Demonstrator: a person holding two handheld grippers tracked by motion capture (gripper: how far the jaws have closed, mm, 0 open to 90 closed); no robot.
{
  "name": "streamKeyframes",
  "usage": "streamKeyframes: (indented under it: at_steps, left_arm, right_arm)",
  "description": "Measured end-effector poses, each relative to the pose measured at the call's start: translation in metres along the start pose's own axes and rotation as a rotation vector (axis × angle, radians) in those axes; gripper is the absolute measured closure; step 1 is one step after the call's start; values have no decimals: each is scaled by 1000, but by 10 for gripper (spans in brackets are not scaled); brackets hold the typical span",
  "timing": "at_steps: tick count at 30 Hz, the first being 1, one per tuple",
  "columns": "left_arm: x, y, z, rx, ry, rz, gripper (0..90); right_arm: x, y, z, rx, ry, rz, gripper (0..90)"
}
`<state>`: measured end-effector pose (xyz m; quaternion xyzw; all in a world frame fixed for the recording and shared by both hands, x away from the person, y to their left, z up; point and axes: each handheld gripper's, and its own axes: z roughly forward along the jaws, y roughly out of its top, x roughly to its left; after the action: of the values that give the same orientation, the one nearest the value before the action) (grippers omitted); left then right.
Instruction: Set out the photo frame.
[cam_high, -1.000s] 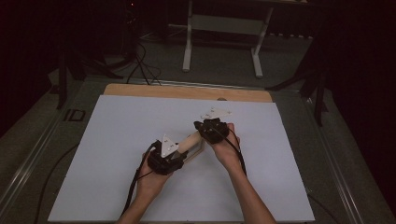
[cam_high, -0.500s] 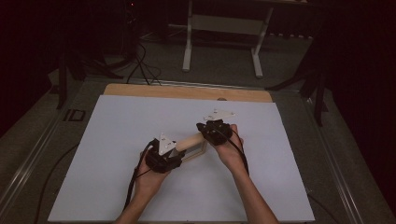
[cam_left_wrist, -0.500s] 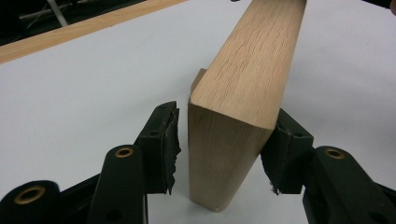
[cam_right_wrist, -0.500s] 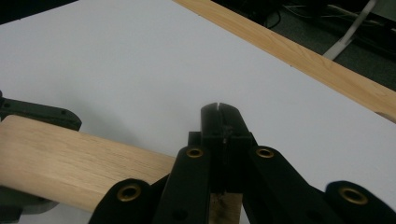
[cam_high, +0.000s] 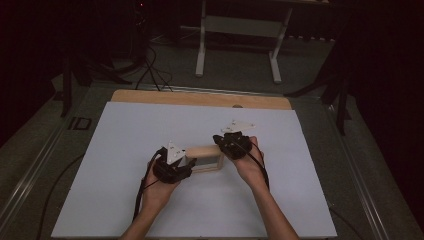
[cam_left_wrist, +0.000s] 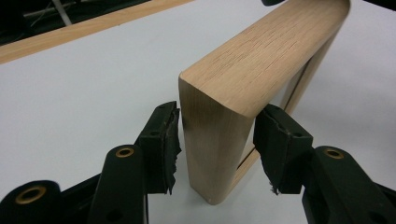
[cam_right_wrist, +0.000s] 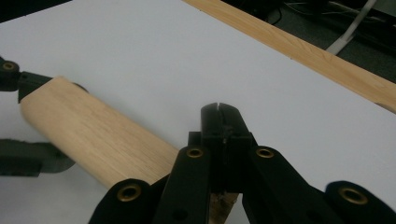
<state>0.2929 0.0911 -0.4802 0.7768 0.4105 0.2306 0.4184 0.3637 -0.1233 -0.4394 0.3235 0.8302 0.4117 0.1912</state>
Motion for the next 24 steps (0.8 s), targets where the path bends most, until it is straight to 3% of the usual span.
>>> streamKeyframes:
  at_steps: [18, 24]
  left_arm:
    - [5, -1, 3, 14, 1, -7, 580]
    - [4, -1, 4, 15, 5, -7, 582]
  right_arm:
    - [2, -5, -8, 5, 9, 10, 899]
    - [-1, -6, -8, -4, 11, 19, 836]
